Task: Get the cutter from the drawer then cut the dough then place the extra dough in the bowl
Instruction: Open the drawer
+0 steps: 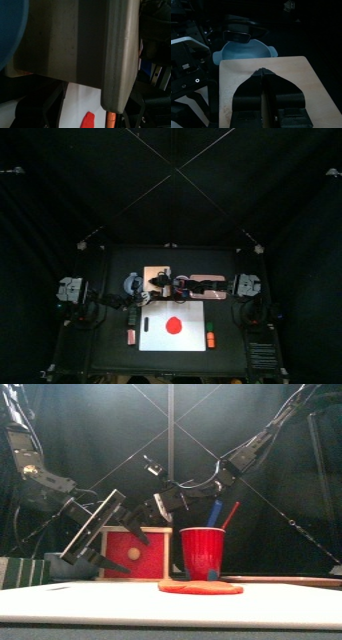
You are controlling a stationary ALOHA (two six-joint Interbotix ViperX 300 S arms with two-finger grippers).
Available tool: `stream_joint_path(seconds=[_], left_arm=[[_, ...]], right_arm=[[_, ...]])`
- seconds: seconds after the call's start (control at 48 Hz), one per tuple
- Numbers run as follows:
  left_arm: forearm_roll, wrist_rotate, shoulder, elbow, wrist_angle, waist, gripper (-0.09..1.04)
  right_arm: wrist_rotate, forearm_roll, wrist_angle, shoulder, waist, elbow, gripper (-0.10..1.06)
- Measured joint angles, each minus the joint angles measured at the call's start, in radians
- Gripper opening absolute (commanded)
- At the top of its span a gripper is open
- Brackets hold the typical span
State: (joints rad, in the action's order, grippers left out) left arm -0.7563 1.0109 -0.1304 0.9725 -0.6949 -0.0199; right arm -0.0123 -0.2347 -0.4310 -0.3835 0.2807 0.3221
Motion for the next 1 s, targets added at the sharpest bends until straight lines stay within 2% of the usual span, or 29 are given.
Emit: stream_joint_path(seconds=[0.188, 0.333, 0.729, 1.0], left_arm=[[-0.080, -0.072, 0.003, 0.011, -0.009, 0.000, 0.86], [-0.114, -0.115, 0.003, 0.005, -0.011, 0.000, 0.85], [-0.144, -0.126, 0.003, -0.002, -0.040, 0.000, 0.84], [-0.146, -0.127, 0.003, -0.006, -0.044, 0.000, 0.72]], right_arm=[[0.000, 0.000, -0.002, -0.002, -0.003, 0.000, 0.06], [0.002, 0.000, 0.000, -0.002, -0.002, -0.003, 0.06], [0.003, 0.003, 0.003, -0.005, -0.006, -0.011, 0.06], [0.002, 0.005, 0.003, -0.008, -0.015, -0.015, 0.06]])
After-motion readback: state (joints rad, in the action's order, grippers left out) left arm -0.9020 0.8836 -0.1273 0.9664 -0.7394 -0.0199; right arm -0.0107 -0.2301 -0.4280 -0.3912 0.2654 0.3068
